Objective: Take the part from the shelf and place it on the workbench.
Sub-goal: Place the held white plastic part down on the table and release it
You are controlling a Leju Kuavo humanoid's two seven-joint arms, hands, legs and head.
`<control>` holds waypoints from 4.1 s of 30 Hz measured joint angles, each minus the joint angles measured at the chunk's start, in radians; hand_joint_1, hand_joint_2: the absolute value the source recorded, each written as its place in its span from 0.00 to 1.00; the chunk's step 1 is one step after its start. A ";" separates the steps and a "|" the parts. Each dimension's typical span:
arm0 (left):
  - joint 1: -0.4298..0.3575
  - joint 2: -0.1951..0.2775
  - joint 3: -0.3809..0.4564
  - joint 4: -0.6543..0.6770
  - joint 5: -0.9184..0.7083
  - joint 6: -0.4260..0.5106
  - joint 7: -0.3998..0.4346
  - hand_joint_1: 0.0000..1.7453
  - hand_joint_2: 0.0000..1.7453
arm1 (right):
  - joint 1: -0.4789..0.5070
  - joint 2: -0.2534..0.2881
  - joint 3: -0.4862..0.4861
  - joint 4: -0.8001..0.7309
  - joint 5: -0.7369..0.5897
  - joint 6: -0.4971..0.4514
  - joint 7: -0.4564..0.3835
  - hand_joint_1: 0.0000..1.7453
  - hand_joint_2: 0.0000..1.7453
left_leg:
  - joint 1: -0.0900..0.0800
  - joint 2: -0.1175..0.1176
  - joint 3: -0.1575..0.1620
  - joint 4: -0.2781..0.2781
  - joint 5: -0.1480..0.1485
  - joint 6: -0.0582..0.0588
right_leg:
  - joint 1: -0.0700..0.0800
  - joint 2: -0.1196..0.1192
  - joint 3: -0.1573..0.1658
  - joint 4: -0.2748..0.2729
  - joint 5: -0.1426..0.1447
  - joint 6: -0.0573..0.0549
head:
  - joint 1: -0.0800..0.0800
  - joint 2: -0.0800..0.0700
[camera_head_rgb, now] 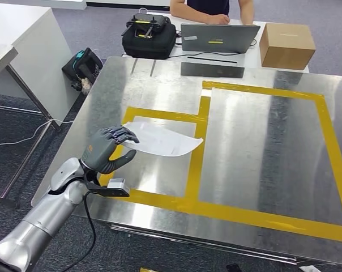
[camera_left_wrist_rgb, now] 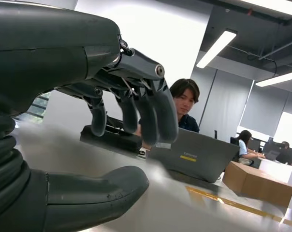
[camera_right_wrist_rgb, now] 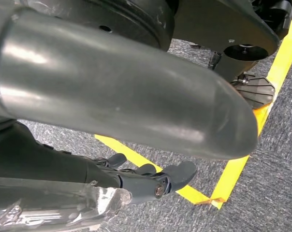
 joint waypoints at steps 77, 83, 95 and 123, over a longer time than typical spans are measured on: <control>0.015 0.018 0.036 0.032 0.032 -0.005 0.018 0.00 0.00 | -0.006 0.016 0.001 0.000 0.003 0.004 0.004 0.00 0.00 | -0.024 0.007 -0.021 0.051 -0.009 0.044 | 0.003 -0.009 -0.037 0.032 0.018 0.004 | 0.004 0.000; 0.015 0.016 0.036 0.033 0.032 -0.005 0.018 0.00 0.00 | -0.002 0.016 0.002 0.000 0.003 0.004 0.005 0.00 0.00 | -0.012 0.012 -0.054 0.015 0.050 0.050 | 0.001 -0.012 -0.097 0.174 -0.104 0.036 | 0.010 0.000; 0.021 0.018 0.040 0.036 0.032 -0.005 0.019 0.00 0.00 | -0.008 0.014 0.002 0.000 0.003 0.001 0.004 0.00 0.00 | -0.006 0.011 -0.135 0.059 0.087 0.008 | 0.000 -0.010 0.078 0.016 -0.078 0.011 | 0.008 0.000; 0.021 0.023 0.045 0.044 0.035 -0.006 0.024 0.00 0.00 | -0.012 0.013 0.002 -0.003 0.003 0.001 0.004 0.00 0.00 | -0.017 0.013 -0.160 0.036 0.138 0.029 | 0.009 -0.011 0.145 -0.006 -0.128 0.021 | 0.006 0.000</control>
